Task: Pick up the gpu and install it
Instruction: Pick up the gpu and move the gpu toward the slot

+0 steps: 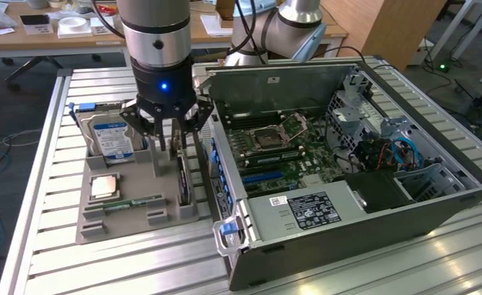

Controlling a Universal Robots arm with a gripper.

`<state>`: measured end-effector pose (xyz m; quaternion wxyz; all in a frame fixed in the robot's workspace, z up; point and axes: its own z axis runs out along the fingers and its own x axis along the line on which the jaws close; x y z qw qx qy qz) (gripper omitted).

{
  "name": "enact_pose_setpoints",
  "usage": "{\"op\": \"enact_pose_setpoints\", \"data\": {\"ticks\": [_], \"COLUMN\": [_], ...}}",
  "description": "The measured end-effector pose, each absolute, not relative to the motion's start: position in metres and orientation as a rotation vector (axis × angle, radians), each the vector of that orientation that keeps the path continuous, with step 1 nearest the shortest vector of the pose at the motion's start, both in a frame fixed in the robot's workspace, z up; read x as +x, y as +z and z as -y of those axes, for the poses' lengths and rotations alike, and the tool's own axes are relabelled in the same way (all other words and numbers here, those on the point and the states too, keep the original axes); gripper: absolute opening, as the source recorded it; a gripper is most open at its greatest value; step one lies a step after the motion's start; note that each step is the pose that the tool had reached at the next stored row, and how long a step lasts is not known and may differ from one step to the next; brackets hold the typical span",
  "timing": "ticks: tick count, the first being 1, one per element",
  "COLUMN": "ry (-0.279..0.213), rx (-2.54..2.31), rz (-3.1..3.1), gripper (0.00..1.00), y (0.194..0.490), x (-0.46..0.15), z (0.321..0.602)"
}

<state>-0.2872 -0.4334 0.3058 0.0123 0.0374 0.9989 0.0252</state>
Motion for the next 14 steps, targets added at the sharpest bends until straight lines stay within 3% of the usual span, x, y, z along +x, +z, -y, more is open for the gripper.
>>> {"op": "enact_pose_setpoints", "data": {"ticks": [14], "ry": [0.078], "rx": [0.117], "rz": [-3.114], "gripper": [0.42], "y": [0.286], "x": [-0.287], "z": [0.437]}}
